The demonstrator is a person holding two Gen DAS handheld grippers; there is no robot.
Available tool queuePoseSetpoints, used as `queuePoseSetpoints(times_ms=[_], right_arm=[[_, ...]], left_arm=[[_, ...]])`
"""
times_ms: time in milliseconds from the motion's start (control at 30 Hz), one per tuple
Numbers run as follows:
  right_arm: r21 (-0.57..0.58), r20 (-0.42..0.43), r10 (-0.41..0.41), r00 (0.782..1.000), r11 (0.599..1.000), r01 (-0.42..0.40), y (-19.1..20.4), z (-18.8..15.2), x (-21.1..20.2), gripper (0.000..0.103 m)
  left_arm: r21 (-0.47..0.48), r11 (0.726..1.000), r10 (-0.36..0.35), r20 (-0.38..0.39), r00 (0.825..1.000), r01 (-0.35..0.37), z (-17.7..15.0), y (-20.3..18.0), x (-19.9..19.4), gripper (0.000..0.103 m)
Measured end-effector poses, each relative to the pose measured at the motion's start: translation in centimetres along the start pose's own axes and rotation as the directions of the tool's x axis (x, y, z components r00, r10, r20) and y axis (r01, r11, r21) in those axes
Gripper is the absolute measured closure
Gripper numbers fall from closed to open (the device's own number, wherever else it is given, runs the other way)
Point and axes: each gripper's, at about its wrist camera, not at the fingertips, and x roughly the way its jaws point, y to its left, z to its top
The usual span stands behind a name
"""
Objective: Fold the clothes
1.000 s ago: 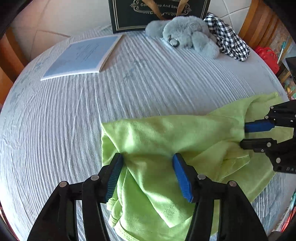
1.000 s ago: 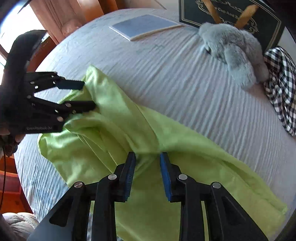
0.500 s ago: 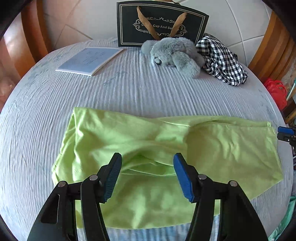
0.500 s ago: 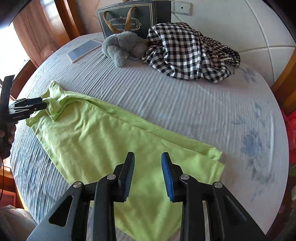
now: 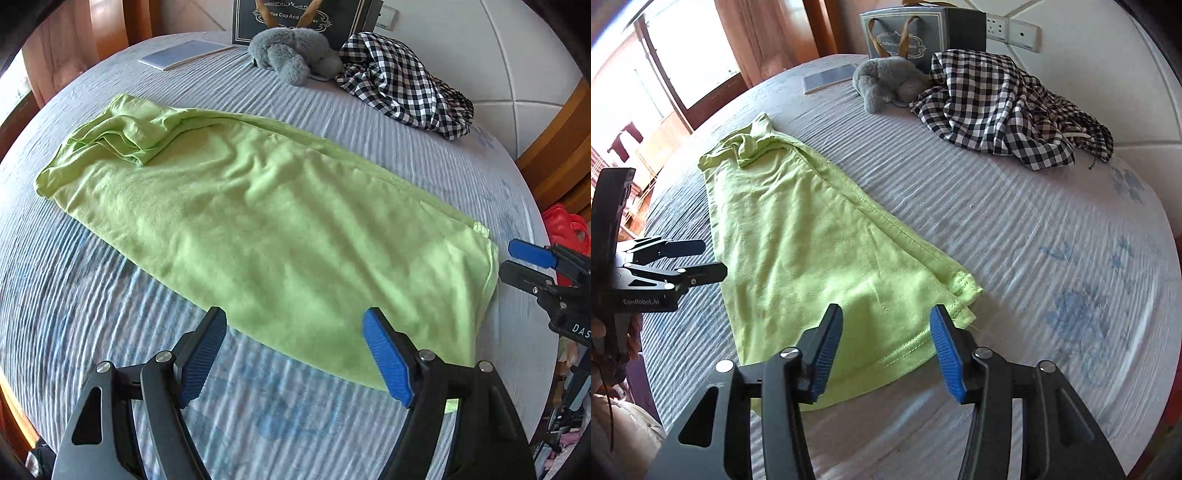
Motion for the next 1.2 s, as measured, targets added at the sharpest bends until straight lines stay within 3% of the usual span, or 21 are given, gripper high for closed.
queuePoseSetpoints(times_ms=[33,167,233,467,700,833,933,1000,1200], right_arm=[[-0.034,0.0,0.005,1.0,0.999,-0.005,-0.2,0.0,0.1,0.029],[-0.142,-0.019,0.065,0.998,0.988,-0.067,-2.4,-0.1,1.0,0.025],[-0.193,-0.024,0.098,0.995,0.976,-0.1,-3.6,-0.2,1.2,0.01],[-0.374,-0.063,0.142,0.988,0.914,-0.156,-5.8,-0.4,1.9,0.009],[-0.436,-0.079,0.224,0.971,0.868,-0.236,-6.1,-0.2,3.0,0.01],[-0.436,-0.068,0.259,0.964,0.861,-0.262,-6.1,-0.1,3.5,0.022],[-0.437,-0.067,0.27,0.96,0.858,-0.272,-6.0,-0.1,4.1,0.025],[-0.439,-0.083,0.259,0.962,0.857,-0.269,-5.8,-0.3,4.7,0.027],[-0.47,-0.044,0.242,0.969,0.851,-0.233,-5.4,-0.5,4.6,0.046]], left_arm=[[-0.012,1.0,0.012,0.006,1.0,-0.012,-0.5,-0.9,-0.1,0.025],[-0.081,0.995,0.061,-0.01,0.998,-0.061,-2.4,-4.2,0.5,0.022],[-0.156,0.984,0.085,-0.007,0.996,-0.085,-3.5,-5.5,0.5,0.022],[-0.316,0.934,0.169,-0.028,0.985,-0.169,-7.0,-9.1,0.5,0.021],[-0.407,0.886,0.232,-0.026,0.972,-0.223,-8.2,-10.5,0.5,0.021],[-0.42,0.869,0.275,-0.028,0.961,-0.261,-8.0,-11.5,1.9,0.009],[-0.419,0.862,0.307,-0.02,0.951,-0.287,-8.0,-12.1,2.6,0.0],[-0.434,0.853,0.31,-0.024,0.95,-0.289,-8.0,-12.0,2.6,0.0],[-0.441,0.848,0.3,-0.057,0.952,-0.294,-7.5,-12.4,2.5,0.011]])
